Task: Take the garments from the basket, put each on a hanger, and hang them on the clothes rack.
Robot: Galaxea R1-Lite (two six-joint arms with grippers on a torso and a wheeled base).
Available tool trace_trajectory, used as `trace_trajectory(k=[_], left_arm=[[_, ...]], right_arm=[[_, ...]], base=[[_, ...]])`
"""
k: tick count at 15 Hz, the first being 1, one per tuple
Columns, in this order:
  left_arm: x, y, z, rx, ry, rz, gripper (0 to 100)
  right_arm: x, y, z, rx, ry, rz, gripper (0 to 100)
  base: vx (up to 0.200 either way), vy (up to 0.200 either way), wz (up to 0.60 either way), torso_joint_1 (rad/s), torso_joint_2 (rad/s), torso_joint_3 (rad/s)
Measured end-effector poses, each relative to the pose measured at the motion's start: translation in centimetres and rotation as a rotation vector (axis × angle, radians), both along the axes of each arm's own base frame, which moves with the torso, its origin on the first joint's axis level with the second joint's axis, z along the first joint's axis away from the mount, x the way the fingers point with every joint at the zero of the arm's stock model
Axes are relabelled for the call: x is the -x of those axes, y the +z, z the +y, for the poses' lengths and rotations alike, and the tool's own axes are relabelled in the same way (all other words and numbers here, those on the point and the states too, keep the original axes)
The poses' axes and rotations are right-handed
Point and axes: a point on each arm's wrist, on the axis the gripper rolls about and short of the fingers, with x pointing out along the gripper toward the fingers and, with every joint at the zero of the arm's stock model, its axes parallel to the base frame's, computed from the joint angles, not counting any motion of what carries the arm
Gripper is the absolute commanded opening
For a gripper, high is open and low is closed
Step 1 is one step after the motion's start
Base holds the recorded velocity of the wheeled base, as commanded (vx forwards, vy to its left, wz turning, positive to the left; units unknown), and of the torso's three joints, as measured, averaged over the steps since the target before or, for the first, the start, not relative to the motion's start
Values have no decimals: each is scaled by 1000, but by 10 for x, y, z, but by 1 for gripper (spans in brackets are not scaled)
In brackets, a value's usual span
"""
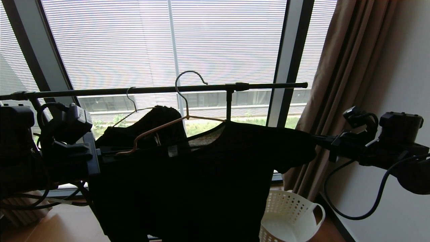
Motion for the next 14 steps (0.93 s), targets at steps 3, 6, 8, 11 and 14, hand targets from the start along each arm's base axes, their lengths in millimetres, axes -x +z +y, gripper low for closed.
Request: trace_trajectory(k=[3,6,8,11,14], left_arm=[[0,0,0,7,4,8,0],[-1,2,-1,25,9,24,0],[-1,2,-1,26,8,25,0],[-1,2,-1,27,8,25,0],[-2,3,-1,27,8,20,0]], right_arm=[[3,-6,2,0,8,21,0],[11,-13,22,34,79,29,0],[17,-20,34,77,132,18,100],[22,-25,39,123,168,1,100],[28,-30,40,204,207,-51,100]], base=[[0,0,0,0,0,0],[0,0,0,0,0,0],[0,0,0,0,0,0],[0,0,0,0,0,0],[0,0,0,0,0,0]])
